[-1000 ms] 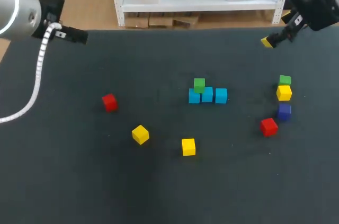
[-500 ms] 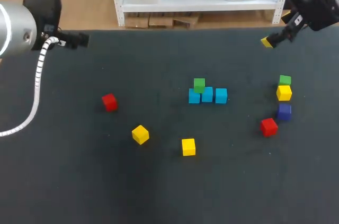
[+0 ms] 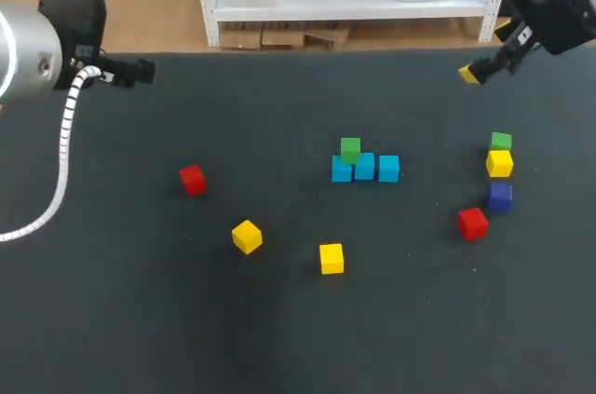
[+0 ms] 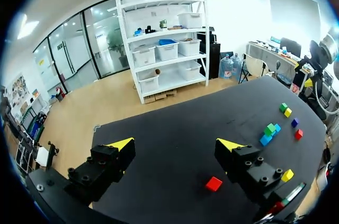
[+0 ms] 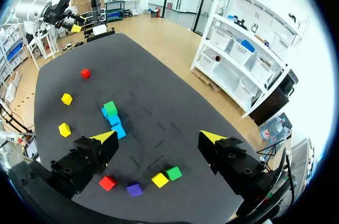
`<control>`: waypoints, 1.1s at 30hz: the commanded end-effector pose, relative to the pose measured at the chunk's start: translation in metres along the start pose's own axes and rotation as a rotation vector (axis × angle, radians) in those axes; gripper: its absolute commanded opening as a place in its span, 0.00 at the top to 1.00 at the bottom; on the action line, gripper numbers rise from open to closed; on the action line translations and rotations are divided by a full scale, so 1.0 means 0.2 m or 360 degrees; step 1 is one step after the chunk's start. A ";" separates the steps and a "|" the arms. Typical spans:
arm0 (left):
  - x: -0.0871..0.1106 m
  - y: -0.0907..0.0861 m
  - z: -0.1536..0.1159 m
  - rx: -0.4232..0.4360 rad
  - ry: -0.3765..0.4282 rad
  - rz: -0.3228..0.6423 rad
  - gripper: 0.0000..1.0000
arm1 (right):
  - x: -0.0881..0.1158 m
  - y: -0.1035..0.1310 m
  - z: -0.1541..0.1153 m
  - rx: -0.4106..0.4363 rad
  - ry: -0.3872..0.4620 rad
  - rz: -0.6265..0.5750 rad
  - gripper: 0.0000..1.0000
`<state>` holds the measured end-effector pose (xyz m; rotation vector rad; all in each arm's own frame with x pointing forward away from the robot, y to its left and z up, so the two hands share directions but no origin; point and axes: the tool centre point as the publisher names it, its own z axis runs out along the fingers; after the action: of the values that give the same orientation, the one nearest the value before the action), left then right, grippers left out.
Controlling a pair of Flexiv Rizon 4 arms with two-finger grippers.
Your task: Place the blue cubes, place green cubes on the blue cubes, place the yellow cubes on the green cubes, then place the red cubes on the yellow cubes, and place purple cube on the red cubes.
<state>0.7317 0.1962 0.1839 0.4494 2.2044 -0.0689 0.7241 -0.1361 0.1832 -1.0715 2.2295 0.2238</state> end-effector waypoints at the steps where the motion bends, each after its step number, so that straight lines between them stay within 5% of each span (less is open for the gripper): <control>1: 0.00 0.01 0.00 0.0011 -0.0001 0.0001 0.00 | 0.00 0.01 0.00 0.0016 -0.0001 0.0003 0.00; 12: 0.00 0.01 0.00 0.0011 -0.0001 0.0001 0.00 | 0.02 0.07 -0.03 0.0012 0.0257 -0.0233 0.00; 23: 0.00 0.01 0.00 0.0011 -0.0001 0.0001 0.00 | 0.30 -0.02 0.06 -0.0138 0.0518 -0.0322 0.00; 33: 0.00 0.01 0.00 0.0011 -0.0001 0.0001 0.00 | 0.46 -0.10 0.09 -0.0248 0.0712 -0.0600 0.00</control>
<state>0.7315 0.1962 0.1839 0.4495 2.2040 -0.0693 0.6979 -0.2014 0.1188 -1.7175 2.3377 -0.0362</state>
